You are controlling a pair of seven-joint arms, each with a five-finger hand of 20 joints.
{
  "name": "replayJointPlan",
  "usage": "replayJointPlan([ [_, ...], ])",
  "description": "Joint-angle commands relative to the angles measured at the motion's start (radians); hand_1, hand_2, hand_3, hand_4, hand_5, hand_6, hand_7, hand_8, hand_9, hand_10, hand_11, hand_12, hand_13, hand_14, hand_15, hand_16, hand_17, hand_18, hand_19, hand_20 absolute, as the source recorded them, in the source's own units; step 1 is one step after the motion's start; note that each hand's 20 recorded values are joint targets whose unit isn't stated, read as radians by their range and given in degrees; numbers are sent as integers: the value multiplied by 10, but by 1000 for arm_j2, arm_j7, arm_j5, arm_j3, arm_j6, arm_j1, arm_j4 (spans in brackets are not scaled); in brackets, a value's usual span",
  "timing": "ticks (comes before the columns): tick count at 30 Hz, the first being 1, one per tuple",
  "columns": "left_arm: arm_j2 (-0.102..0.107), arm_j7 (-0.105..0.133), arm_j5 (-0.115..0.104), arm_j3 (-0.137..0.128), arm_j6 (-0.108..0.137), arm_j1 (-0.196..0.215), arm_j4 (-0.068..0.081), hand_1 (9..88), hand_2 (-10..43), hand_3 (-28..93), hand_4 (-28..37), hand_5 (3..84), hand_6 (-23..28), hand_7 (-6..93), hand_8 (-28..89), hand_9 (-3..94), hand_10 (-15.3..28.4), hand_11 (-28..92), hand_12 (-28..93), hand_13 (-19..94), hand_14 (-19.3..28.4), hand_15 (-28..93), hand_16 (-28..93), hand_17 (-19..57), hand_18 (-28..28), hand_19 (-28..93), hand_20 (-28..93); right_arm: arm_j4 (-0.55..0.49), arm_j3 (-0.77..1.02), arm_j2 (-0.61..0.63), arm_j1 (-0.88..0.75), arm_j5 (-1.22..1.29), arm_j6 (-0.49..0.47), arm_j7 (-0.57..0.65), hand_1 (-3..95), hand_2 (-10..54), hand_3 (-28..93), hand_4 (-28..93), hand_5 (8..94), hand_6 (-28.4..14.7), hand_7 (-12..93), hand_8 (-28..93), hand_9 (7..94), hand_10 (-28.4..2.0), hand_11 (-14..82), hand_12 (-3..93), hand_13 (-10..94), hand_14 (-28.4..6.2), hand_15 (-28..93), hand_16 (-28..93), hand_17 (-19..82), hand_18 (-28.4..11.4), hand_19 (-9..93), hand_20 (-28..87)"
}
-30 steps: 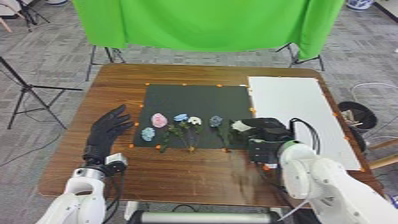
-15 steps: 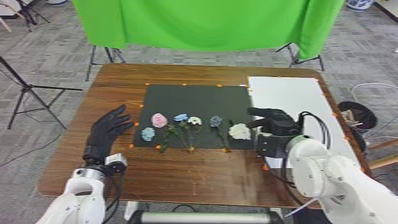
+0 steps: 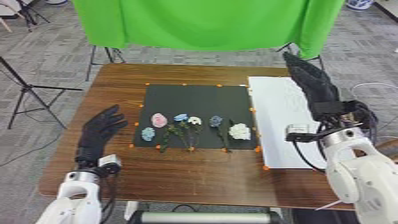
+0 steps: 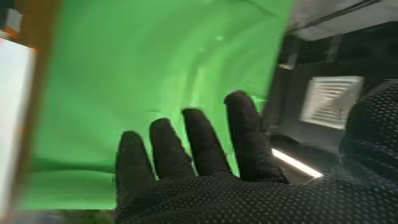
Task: Arrange flowers
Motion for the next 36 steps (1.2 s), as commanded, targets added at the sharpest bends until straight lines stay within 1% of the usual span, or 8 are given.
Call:
replayJointPlan([
  [1, -4, 102, -3, -31, 55, -6, -53, 202, 0, 715, -283, 452, 3, 149, -83, 461, 133, 193, 105, 402, 167, 220, -33, 113, 106, 49, 182, -12, 66, -144, -79, 68, -86, -99, -25, -2, 704, -254, 233, 9, 36, -67, 204, -91, -31, 70, 111, -100, -128, 236, -9, -83, 24, 199],
  [7, -7, 156, -49, -53, 80, -9, -59, 241, 11, 716, -281, 471, 9, 151, -84, 478, 135, 202, 100, 426, 141, 193, -36, 188, 95, 66, 238, -35, 162, -217, -202, 158, -195, -126, -26, -14, 696, -280, 266, -6, 29, -67, 254, -113, -10, 69, 159, -100, -129, 248, 58, -75, -4, 182],
  [12, -21, 173, -104, -87, 90, 4, -61, 451, 57, 671, -157, 481, 10, 175, -89, 478, 135, 209, 99, 444, 132, 195, -42, 308, 130, 117, 423, -67, 193, -246, -306, 174, -129, -150, -26, -14, 730, -266, 324, -19, 45, -71, 321, -128, 19, 61, 205, -91, -40, 156, 113, -73, -4, 188],
  [16, -23, 160, -101, -131, 85, 0, -30, 511, 86, 663, -111, 492, 5, 189, -93, 487, 135, 227, 98, 461, 131, 210, -40, 324, 131, 115, 450, -67, 185, -244, -317, 199, -87, -177, -26, -6, 766, -238, 350, -19, 57, -77, 345, -118, 26, 63, 213, -86, -26, 139, 123, -74, -1, 189],
  [20, -20, 161, -169, -159, 84, 1, -12, 507, 88, 662, -90, 503, -1, 198, -98, 501, 135, 232, 96, 466, 134, 218, -35, 324, 134, 106, 452, -51, 160, -236, -278, 192, -94, -187, -26, 2, 782, -225, 357, -16, 64, -81, 352, -115, 28, 63, 215, -83, -13, 126, 123, -76, -1, 191],
  [27, -28, 186, -168, -173, 44, -10, -7, 469, 77, 673, -99, 504, -3, 198, -101, 509, 137, 231, 97, 464, 140, 218, -33, 309, 139, 85, 437, -35, 130, -210, -204, 179, -118, -198, -24, 7, 794, -218, 370, -14, 73, -85, 362, -114, 31, 66, 220, -81, 5, 109, 127, -79, 0, 194],
  [31, -27, 184, -169, -185, 39, 21, -16, 460, 72, 677, -104, 505, -3, 195, -100, 514, 138, 230, 98, 468, 142, 218, -32, 303, 140, 78, 425, -32, 120, -225, -203, 181, -122, -196, -18, 7, 797, -214, 384, -14, 77, -86, 367, -118, 32, 67, 227, -85, 19, 98, 130, -82, 0, 196],
  [36, -32, 200, -176, -167, 48, 9, -17, 449, 66, 682, -109, 507, -3, 193, -97, 517, 139, 230, 101, 472, 145, 222, -29, 294, 142, 78, 418, -30, 143, -215, -208, 173, -128, -203, -9, 9, 794, -200, 393, -11, 83, -88, 375, -121, 34, 74, 234, -88, 49, 65, 133, -87, 1, 201],
])
